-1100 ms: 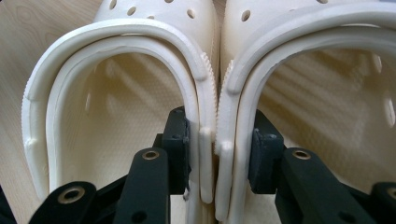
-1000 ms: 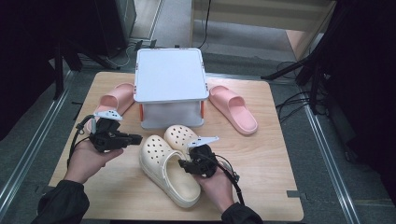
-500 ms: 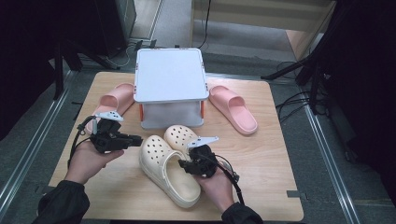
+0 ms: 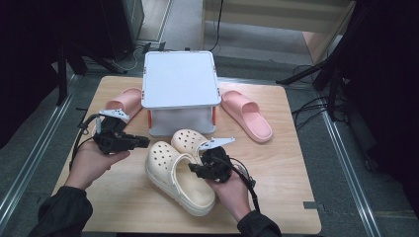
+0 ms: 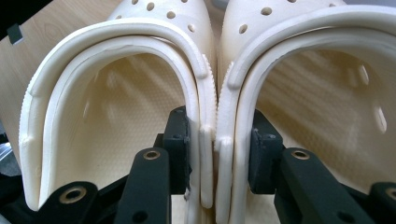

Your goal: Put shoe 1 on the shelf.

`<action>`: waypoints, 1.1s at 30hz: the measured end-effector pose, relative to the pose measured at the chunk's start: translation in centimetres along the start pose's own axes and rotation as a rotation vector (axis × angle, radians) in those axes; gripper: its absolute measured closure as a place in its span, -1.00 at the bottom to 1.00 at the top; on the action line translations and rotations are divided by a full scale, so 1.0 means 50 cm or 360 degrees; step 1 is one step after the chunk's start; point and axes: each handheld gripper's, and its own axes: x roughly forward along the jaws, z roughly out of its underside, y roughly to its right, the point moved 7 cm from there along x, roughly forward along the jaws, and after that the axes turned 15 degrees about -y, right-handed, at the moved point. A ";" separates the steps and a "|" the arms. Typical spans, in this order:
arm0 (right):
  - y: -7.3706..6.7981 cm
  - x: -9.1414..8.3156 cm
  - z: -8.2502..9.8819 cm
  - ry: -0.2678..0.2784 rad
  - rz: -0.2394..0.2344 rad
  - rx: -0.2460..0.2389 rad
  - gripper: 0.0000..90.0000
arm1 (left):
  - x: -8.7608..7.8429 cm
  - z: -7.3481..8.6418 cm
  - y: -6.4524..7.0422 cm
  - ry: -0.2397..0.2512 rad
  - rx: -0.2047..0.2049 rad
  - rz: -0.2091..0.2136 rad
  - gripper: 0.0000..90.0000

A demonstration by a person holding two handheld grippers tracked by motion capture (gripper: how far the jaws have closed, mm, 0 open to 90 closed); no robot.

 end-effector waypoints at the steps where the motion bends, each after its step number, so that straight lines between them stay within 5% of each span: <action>1: 0.003 -0.004 -0.004 0.0006 0.0002 0.0001 0.49 | -0.002 -0.005 0.000 -0.0008 0.0004 0.0010 0.78; 9: 0.035 -0.021 -0.037 0.0027 0.0012 0.0028 0.49 | -0.025 -0.053 -0.005 -0.0002 0.0030 0.0030 0.83; 19: 0.063 -0.018 -0.094 0.0062 0.0071 0.0079 0.48 | -0.076 -0.114 -0.032 0.0065 0.0000 -0.0047 0.85; 33: 0.099 0.020 -0.161 0.0064 0.0172 0.0188 0.49 | -0.061 -0.164 -0.090 0.0028 -0.0036 -0.0128 0.89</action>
